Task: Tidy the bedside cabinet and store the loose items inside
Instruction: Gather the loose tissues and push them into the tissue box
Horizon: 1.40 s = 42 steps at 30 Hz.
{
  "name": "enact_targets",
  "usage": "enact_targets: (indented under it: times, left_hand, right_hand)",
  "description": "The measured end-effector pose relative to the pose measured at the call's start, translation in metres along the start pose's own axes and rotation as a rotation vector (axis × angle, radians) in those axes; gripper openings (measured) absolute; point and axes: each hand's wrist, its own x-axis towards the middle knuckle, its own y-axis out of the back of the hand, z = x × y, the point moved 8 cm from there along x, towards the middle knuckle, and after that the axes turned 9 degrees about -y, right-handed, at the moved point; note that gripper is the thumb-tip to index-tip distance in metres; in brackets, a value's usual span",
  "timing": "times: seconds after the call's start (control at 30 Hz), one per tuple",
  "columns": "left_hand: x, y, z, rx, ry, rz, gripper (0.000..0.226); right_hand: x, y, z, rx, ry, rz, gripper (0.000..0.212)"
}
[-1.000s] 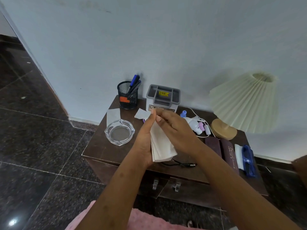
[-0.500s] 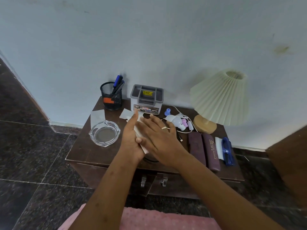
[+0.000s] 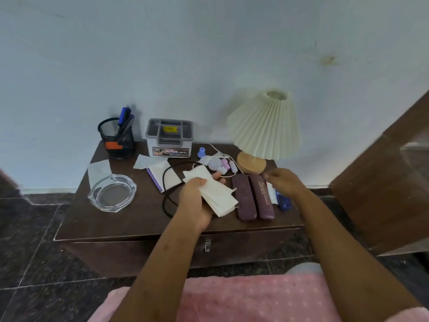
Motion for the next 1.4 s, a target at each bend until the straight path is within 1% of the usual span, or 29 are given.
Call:
enact_targets:
  times: [0.03,0.1,0.17,0.27,0.33,0.4,0.53,0.6,0.67,0.77,0.83,0.93,1.0,1.03,1.13,1.23,1.3,1.4]
  left_hand:
    - [0.000,-0.001,-0.006,0.014,0.010,0.012,0.030]
    - [-0.001,-0.001,-0.015,0.036,0.029,0.039,0.025]
    - [-0.001,0.002,-0.017,0.045,0.029,0.065,0.025]
    - [0.001,0.008,-0.012,0.038,0.008,0.099,0.029]
    - [0.002,0.013,-0.005,0.034,-0.009,0.120,0.023]
    - [0.005,0.020,0.002,0.058,-0.029,0.154,0.015]
    - [0.010,0.032,0.008,0.159,-0.056,0.236,0.016]
    - [0.010,0.035,0.009,0.196,-0.062,0.251,0.020]
    - [0.011,0.038,0.009,0.225,-0.064,0.263,0.023]
    - [0.011,0.042,0.012,0.221,-0.058,0.277,0.020]
    - [0.011,0.045,0.016,0.231,-0.058,0.284,0.020]
    - [0.014,0.047,0.020,0.244,-0.057,0.254,0.032]
    - [0.017,0.047,0.022,0.267,-0.070,0.226,0.038]
    - [0.018,0.046,0.023,0.278,-0.078,0.211,0.040]
    - [0.019,0.048,0.025,0.326,-0.088,0.193,0.044]
    - [0.021,0.054,0.028,0.382,-0.076,0.188,0.053]
    - [0.021,0.058,0.030,0.409,-0.068,0.199,0.054]
    - [0.023,0.064,0.034,0.443,-0.064,0.231,0.054]
  right_hand:
    - [0.009,0.004,0.019,-0.066,-0.071,0.042,0.028]
    - [0.018,0.003,0.047,-0.163,-0.180,0.060,0.026]
    - [0.025,-0.002,0.059,-0.183,-0.219,0.076,0.027]
    - [0.029,0.000,0.055,-0.123,-0.202,0.186,0.033]
    - [0.029,0.001,0.054,-0.066,-0.211,0.247,0.039]
    - [0.030,0.000,0.057,-0.079,-0.248,0.258,0.042]
    - [0.032,-0.011,0.061,-0.195,-0.293,0.163,0.033]
    - [0.032,-0.009,0.057,-0.191,-0.276,0.199,0.027]
    - [0.031,-0.002,0.051,-0.174,-0.243,0.273,0.028]
    - [0.029,0.007,0.036,-0.099,-0.182,0.323,0.026]
    - [0.028,0.003,0.021,-0.025,-0.120,0.266,0.024]
    - [0.021,-0.022,-0.007,0.024,-0.021,0.090,0.020]
    - [0.014,-0.043,-0.029,0.019,0.069,0.032,0.015]
    - [0.010,-0.052,-0.040,0.019,0.113,0.015,0.014]
    - [0.001,-0.084,-0.068,-0.021,0.197,-0.033,0.021]
    - [-0.002,-0.113,-0.081,-0.219,0.242,-0.032,0.024]
    - [0.000,-0.121,-0.081,-0.285,0.239,-0.016,0.028]
    - [0.007,-0.123,-0.079,-0.232,0.223,-0.058,0.033]
